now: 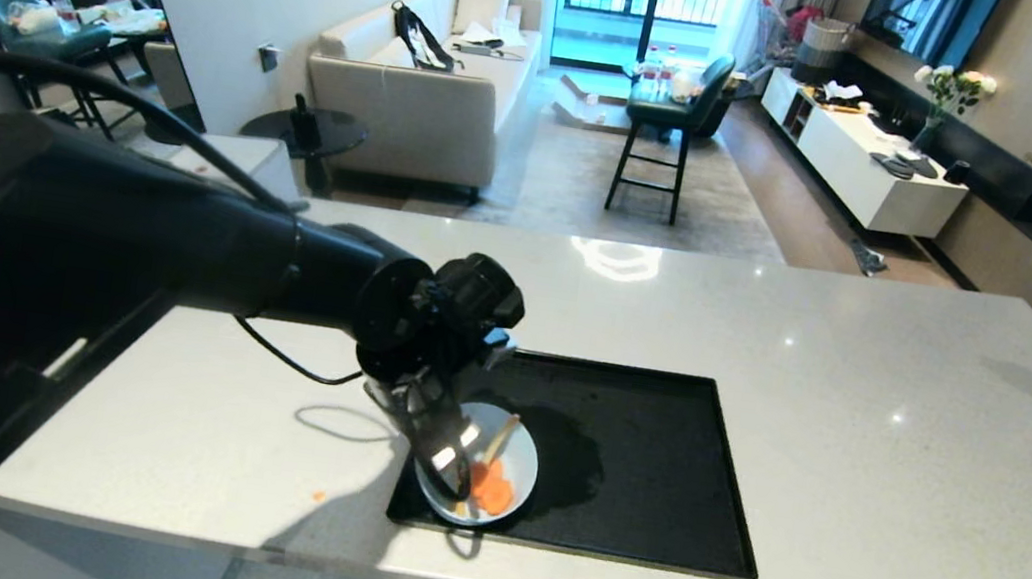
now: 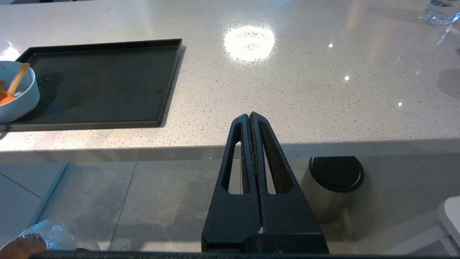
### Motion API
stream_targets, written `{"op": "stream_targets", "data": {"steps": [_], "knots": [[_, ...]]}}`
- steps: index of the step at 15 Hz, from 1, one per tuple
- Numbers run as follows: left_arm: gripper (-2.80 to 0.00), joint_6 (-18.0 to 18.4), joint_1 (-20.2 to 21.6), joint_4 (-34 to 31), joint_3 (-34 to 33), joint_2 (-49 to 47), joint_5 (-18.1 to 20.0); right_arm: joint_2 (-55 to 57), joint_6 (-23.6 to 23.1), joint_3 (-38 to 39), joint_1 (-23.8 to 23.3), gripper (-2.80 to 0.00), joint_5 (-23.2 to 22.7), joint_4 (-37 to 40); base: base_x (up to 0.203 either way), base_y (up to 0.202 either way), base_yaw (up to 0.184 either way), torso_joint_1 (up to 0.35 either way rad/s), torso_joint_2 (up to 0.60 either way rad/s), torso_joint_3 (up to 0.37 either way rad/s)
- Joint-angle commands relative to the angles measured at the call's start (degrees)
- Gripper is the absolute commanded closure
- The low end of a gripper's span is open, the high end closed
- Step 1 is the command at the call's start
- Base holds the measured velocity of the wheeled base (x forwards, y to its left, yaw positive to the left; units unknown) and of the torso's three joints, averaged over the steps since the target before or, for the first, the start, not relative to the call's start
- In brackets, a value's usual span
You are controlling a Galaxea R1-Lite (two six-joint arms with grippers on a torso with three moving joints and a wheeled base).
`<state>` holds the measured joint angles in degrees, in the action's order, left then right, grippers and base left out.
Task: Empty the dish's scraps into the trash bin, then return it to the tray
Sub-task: Pick up the bowl with leftover food
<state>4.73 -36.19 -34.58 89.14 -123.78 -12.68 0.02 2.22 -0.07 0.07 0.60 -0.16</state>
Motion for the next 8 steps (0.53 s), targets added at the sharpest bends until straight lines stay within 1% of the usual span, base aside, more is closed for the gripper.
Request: {"op": "stream_targets", "data": {"steps": [1,3,4,8], "knots": [[0.0,-0.77,-0.75,-0.13,0.42,-0.39,1.03,-0.02,0.03,0.07,0.01,0.0,0.01,-0.02,0.0,0.0,0.0,0.0,0.0,0.0],[0.0,-2.87,-1.13,-0.13,1.69,-1.29,3.83,-0.02,0.06,-0.01,0.01,0.0,0.01,-0.02,0.0,0.0,0.0,0.0,0.0,0.0],[0.0,-3.76,-1.23,-0.2,2.74,-2.15,4.61,-0.02,0.06,-0.01,0.01,0.0,0.01,-0.02,0.0,0.0,0.0,0.0,0.0,0.0],[0.0,-4.37,-1.87,-0.61,7.1,-5.53,4.77,-0.02,-0.02,0.01,0.01,0.0,0.01,-0.02,0.0,0.0,0.0,0.0,0.0,0.0]]}}
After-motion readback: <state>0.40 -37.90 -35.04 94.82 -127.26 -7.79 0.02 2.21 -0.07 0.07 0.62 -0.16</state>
